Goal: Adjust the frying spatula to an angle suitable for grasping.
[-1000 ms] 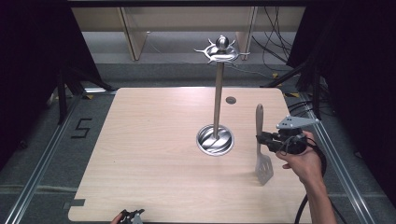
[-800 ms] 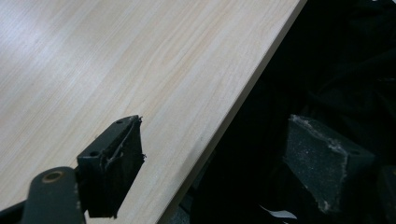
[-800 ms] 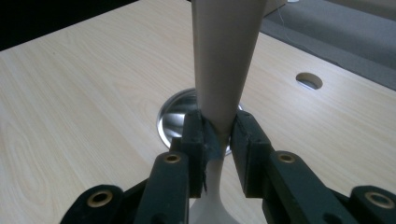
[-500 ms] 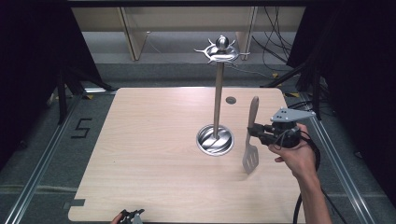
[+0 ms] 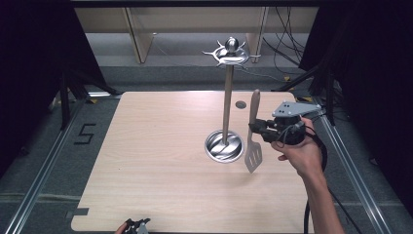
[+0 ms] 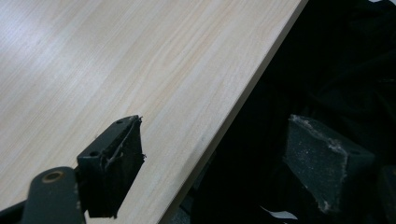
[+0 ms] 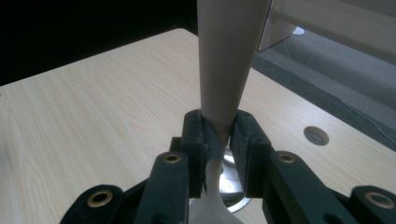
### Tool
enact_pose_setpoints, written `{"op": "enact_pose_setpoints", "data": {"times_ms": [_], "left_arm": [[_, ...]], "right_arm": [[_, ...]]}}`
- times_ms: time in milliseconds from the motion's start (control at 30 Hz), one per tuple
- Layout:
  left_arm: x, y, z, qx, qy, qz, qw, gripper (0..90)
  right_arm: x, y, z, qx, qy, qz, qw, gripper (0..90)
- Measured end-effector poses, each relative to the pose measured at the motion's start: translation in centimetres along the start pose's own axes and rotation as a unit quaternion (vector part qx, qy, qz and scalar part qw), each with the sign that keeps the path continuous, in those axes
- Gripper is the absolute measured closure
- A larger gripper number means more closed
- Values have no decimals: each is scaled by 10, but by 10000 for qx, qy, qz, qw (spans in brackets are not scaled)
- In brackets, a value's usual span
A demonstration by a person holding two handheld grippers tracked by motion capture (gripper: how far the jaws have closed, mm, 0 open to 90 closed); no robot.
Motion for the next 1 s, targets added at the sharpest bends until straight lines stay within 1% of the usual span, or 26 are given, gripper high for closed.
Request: {"op": "enact_pose_setpoints", "data": {"times_ms": [33, 67, 100, 133, 167, 200, 267, 300, 333, 367, 400, 433, 467, 500, 533, 567, 600, 633, 667, 700, 767, 833, 867, 900, 967, 1000], "left_arm": [[0, 0, 0, -39, 8, -5, 10000, 188], [0, -1, 1, -62, 3, 1, 10000, 188], [0, 0, 0, -50, -6, 6, 10000, 188], [0, 0, 0, -34, 1, 2, 10000, 188], [0, -1, 0, -36, 10, -1, 10000, 188], [0, -1, 0, -36, 10, -1, 10000, 188], [0, -1, 0, -36, 3, 8, 10000, 188], [0, 0, 0, -16, 1, 3, 10000, 188], [0, 0, 0, -12, 4, 4, 10000, 188], [0, 0, 0, -12, 4, 4, 10000, 188], [0, 0, 0, -19, 17, -5, 10000, 188], [0, 0, 0, -33, -8, 10, 10000, 188], [0, 0, 0, -8, -7, 5, 10000, 188], [0, 0, 0, 5, -7, 12, 10000, 188], [1, 1, 0, 64, -19, 38, 10000, 188], [0, 0, 0, -8, 1, -1, 10000, 188], [0, 0, 0, -8, 1, -1, 10000, 188], [0, 0, 0, -19, -2, 10, 10000, 188], [0, 0, 0, -26, 0, 9, 10000, 188], [0, 0, 0, -6, -5, 8, 10000, 188], [0, 0, 0, -18, -17, 12, 10000, 188], [0, 0, 0, -57, 4, -3, 10000, 188], [0, 0, 0, -57, 4, -3, 10000, 188], [0, 0, 1, -84, -27, 15, 10000, 188], [1, 0, 1, -72, -22, 20, 10000, 188], [1, 0, 1, -72, -22, 20, 10000, 188]], "right_arm": [[-6, 0, 0, 29, 34, -38, 10000, 764], [-6, 0, 0, 29, 34, -38, 10000, 764], [-12, 1, 0, 19, 121, -47, 9999, 764], [-14, 1, 0, 64, 87, -72, 9999, 765], [-16, 1, 1, 33, 68, -30, 10000, 764], [-20, 0, 0, 68, 180, -90, 9998, 764], [-23, 0, 1, 24, 156, -9, 9999, 765], [-26, -1, 0, 85, 145, -80, 9998, 764], [-28, 0, -1, 56, 219, 11, 9997, 764], [-30, -1, -1, 94, 146, -28, 9998, 764], [-32, -1, -2, 119, 176, -30, 9998, 765], [-32, 0, -1, 96, 84, 35, 9999, 764], [-36, -2, -4, 133, 205, -42, 9997, 764], [-37, -1, -4, 158, 167, -27, 9997, 764], [-37, 0, -4, 109, 60, 31, 9999, 764], [-39, 0, -3, 94, -8, 19, 10000, 764], [-42, -1, -5, 137, 123, -61, 9998, 764], [-43, 0, -6, 82, 185, -15, 9998, 764], [-44, 0, -5, 133, 122, -36, 9998, 765], [-45, 1, -6, 124, 229, 13, 9997, 764], [-48, -1, -6, 175, 155, -26, 9997, 764], [-48, 0, -7, 164, 148, 67, 9997, 764], [-50, -1, -9, 226, 169, -15, 9996, 764], [-50, -1, -7, 126, 119, 82, 9998, 764], [-52, -1, -8, 143, 148, 13, 9998, 764], [-52, -2, -6, 98, 28, -8, 9999, 764]]}}
Point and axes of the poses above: each handheld gripper's, and its own axes: y roughly backward along the jaws, x roughly out of its underside, z roughly to its left, the point moved 9 cm from there along -y, roughly forward along the jaws, and after that the axes turned 7 degrees about -x, right-handed, at the moved point
